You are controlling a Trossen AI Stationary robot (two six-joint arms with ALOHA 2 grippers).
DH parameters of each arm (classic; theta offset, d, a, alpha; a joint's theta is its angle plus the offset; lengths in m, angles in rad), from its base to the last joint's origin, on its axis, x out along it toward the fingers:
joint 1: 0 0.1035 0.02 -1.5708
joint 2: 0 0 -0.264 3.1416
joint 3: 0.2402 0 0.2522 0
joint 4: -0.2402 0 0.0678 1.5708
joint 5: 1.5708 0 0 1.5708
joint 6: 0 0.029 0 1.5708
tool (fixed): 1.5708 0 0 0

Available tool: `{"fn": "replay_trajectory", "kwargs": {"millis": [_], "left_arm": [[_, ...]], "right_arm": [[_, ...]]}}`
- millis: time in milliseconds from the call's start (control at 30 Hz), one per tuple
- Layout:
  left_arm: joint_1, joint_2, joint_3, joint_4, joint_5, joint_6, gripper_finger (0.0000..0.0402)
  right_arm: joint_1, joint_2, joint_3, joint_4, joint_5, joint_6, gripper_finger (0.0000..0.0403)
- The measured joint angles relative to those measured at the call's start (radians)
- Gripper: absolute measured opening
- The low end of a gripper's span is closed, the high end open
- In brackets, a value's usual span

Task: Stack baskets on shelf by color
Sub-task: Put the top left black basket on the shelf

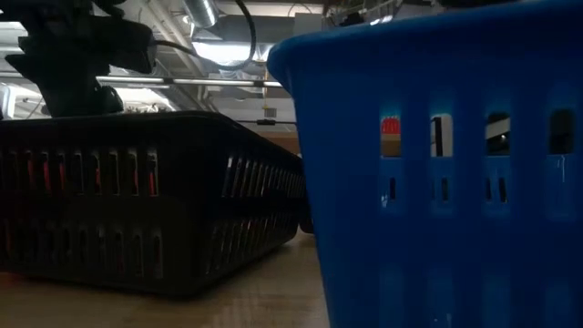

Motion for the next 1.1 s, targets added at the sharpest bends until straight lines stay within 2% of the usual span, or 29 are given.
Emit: {"fn": "replay_trajectory", "kwargs": {"millis": [233, 633, 1000, 1100], "left_arm": [[-0.016, 0.046, 0.0, 0.069, -0.007, -0.034, 0.0115], [-0.024, 0.129, 0.0, 0.081, -0.053, -0.051, 0.0115], [-0.046, 0.237, -0.001, 0.073, -0.054, -0.139, 0.0115], [-0.058, 0.268, -0.001, 0.074, -0.058, -0.176, 0.01]], "right_arm": [[0.024, -0.039, -0.118, 0.083, -0.081, 0.014, 0.0095], [0.032, -0.041, -0.109, 0.093, -0.079, -0.091, 0.0095], [0.032, -0.041, -0.109, 0.093, -0.077, -0.122, 0.0095], [0.032, -0.041, -0.109, 0.092, -0.071, -0.139, 0.0095]]}}
